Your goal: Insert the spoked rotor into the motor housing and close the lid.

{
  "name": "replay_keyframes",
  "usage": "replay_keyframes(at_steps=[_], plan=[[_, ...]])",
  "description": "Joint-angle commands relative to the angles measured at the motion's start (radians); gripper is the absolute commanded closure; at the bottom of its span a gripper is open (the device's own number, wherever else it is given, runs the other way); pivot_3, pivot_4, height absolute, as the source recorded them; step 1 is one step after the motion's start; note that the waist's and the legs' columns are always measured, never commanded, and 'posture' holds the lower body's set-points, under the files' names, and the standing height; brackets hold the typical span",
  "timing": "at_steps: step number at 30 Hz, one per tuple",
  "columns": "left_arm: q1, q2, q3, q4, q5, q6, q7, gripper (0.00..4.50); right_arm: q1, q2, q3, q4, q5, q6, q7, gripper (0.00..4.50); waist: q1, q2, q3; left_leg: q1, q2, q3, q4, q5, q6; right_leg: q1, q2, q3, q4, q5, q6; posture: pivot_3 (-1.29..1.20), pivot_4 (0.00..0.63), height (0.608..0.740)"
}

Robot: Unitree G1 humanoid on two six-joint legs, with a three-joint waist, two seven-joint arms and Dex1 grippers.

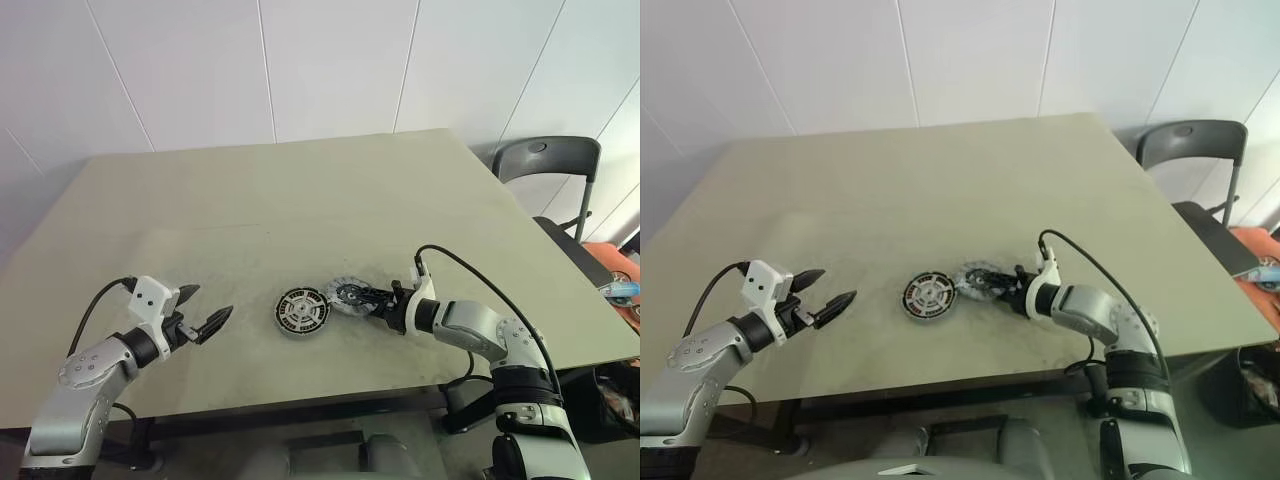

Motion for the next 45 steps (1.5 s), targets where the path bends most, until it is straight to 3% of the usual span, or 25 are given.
replay_keyframes(at_steps=[1,3,11,25,31,35,36,45], plan=[[-0.017,0.007,0.014,-0.004,0.004,-0.018,-0.002,0.0,-0.026,-0.01,-0.008,-0.056,-0.023,0.016,0.042,3.98,-0.002,0.0,0.0,0.0,0.0,0.0,0.0,0.0,0.0,0.0,0.0,0.0,0.0,0.0,0.0,0.0,0.0,0.74],[-0.019,0.006,0.013,-0.004,0.004,-0.018,-0.002,0.0,-0.034,-0.015,-0.004,-0.059,-0.043,0.019,0.055,4.42,-0.001,0.0,0.0,0.0,0.0,0.0,0.0,0.0,0.0,0.0,0.0,0.0,0.0,0.0,0.0,0.0,0.0,0.74],[-0.021,0.008,0.013,-0.002,0.004,-0.016,-0.001,0.0,-0.095,-0.009,0.018,-0.11,-0.125,0.048,0.101,4.42,-0.003,0.001,0.001,0.0,0.0,0.0,0.0,0.0,0.0,0.0,0.0,0.0,0.0,0.0,0.0,0.0,0.0,0.74],[-0.034,0.008,0.008,0.008,0.008,-0.018,-0.003,0.0,-0.101,-0.068,0.17,-0.381,-0.627,-0.089,0.478,4.42,0.0,0.001,0.001,-0.002,0.0,0.0,0.0,0.0,0.0,-0.002,0.0,0.0,0.0,0.0,0.0,0.0,0.0,0.74],[-0.038,0.007,0.007,0.012,0.012,-0.018,-0.006,0.0,-0.1,-0.176,0.359,-0.54,-0.911,-0.22,0.691,4.42,0.001,0.001,0.001,-0.005,0.0,0.0,0.0,0.0,0.0,-0.006,0.0,0.0,0.0,0.0,0.0,0.0,0.0,0.74],[-0.043,0.005,0.003,0.014,0.013,-0.017,-0.006,0.0,-0.092,-0.201,0.418,-0.594,-1.011,-0.272,0.784,4.42,0.003,0.001,0.001,-0.007,0.0,0.0,0.0,0.0,0.0,-0.007,0.0,0.0,0.0,0.0,0.0,0.0,0.0,0.74],[-0.044,0.005,0.003,0.014,0.013,-0.017,-0.006,0.0,-0.093,-0.203,0.424,-0.604,-1.023,-0.274,0.805,3.71,0.003,0.001,0.001,-0.007,0.0,0.0,0.0,0.0,0.0,-0.007,0.0,0.0,0.0,0.0,0.0,0.0,0.0,0.74],[-0.049,0.005,-0.002,0.021,0.014,-0.014,-0.007,0.0,-0.131,-0.215,0.446,-0.657,-1.111,-0.295,0.955,0.88,0.003,0.0,0.001,-0.008,0.0,0.0,0.001,0.0,0.0,-0.008,0.0,0.0,0.0,0.0,0.0,0.0,0.0,0.74]])
